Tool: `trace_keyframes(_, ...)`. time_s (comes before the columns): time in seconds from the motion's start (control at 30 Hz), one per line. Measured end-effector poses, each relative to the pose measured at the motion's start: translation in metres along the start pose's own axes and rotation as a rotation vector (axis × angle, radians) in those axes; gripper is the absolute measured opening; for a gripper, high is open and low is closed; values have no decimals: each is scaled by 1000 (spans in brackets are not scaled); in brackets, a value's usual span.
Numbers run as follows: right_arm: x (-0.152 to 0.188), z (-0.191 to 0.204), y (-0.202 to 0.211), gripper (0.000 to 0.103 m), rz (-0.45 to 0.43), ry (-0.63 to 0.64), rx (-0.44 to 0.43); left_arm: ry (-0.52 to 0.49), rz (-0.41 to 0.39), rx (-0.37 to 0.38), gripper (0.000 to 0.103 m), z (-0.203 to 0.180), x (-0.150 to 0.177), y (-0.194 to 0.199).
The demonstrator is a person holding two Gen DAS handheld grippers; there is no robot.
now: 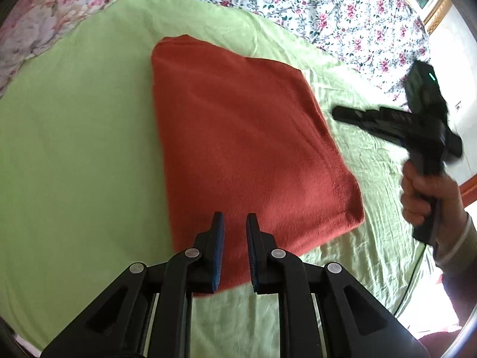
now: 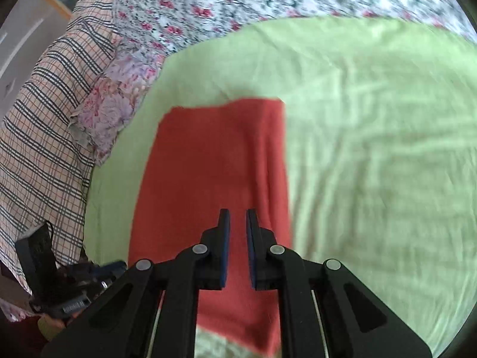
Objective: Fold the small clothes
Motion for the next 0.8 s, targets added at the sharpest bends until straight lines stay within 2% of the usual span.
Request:
trace_keyframes(0.13, -24, -6, -31, 12, 2, 16, 15, 33, 54, -11, 15, 12, 15, -22)
trace_keyframes(0.3, -37, -46, -69, 12, 32, -36, 96, 77, 64, -21, 13, 17, 27, -33)
trace_keyframes(0.4, -38, -53, -82, 15, 44, -51, 75, 56, 68, -42, 13, 14, 25, -36)
trace_keyframes(0.43, -38, -54, -82, 19, 39, -38, 81, 51, 69, -47, 14, 13, 27, -36)
trace_keyframes(0.47, -38, -56, -80, 36, 35, -22, 109, 50, 70, -50, 14, 12, 28, -35)
trace_keyframes(0.5, -38, -62, -78, 44, 32, -20, 141, 49, 76, -54, 14, 12, 27, -35)
trace_keyframes(0.63, -38, -68, -59, 43, 6, -90, 117, 45, 82, -41, 18, 7, 24, -24)
trace_keyframes(0.7, -36, -56, -36, 43, -32, -65, 103, 37, 78, -27, 19, 3, 22, -17)
trace_keyframes(0.8, -20, -29, -6, 43, -53, -35, 35, 18, 62, -16, 21, -4, 23, -8)
Point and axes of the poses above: each gripper's, at about its wrist camera, not at the fingertips, and y roughly against the way its jaws point, z to its left, x to its underside, the point moved 9 cm from there along -y, roughly the way its jaws point, and after that the axes turned 6 degrees about -z, right-handed, at the moved point
